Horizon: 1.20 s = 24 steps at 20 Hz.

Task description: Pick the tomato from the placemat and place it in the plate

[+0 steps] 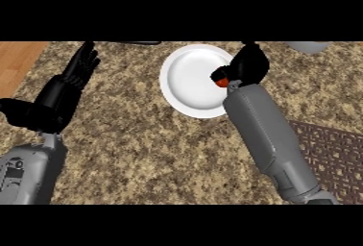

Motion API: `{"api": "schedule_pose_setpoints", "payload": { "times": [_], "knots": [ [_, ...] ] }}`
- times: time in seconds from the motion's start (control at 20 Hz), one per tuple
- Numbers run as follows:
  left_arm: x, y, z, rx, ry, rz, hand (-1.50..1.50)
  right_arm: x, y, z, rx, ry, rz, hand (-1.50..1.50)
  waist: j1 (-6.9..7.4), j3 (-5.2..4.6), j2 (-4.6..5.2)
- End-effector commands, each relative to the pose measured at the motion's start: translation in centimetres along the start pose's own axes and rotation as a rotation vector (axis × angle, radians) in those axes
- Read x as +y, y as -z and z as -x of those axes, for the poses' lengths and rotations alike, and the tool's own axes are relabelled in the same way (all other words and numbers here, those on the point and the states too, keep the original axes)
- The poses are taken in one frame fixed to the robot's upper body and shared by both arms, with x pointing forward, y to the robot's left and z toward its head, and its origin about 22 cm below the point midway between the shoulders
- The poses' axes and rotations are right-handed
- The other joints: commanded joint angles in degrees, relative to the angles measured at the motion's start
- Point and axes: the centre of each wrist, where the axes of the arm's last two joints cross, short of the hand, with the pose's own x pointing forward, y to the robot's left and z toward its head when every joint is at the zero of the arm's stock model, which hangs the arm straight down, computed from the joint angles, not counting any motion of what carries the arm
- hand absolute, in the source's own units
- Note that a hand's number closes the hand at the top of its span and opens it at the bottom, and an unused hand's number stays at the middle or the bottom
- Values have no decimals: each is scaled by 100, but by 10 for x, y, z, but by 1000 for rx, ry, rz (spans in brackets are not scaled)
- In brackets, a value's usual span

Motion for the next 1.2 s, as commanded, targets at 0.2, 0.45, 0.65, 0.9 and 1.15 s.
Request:
{"api": "schedule_pose_setpoints", "payload": {
  "times": [0.2, 0.45, 0.65, 0.9, 1.15],
  "knots": [
    [-8, 3, 4, -11, 19, -3, 0, 9, 5, -8, 47, 307, 140, -150, 19, -2, 15],
    [4, 0, 3, 9, 9, 5, 0, -1, 8, -22, 38, 510, 240, -150, 4, 0, -25],
    [6, -8, 12, 22, 2, -19, 0, 12, 6, -9, 48, 585, 306, -150, -120, -7, -83],
    [21, -4, 8, 50, 20, -73, 0, 18, -6, -10, 66, 644, 302, -150, -416, -12, -200],
    [34, -16, 4, 69, 30, -90, 0, 27, -24, 26, 46, 707, 296, -150, -636, -9, -270]
  ]
}}
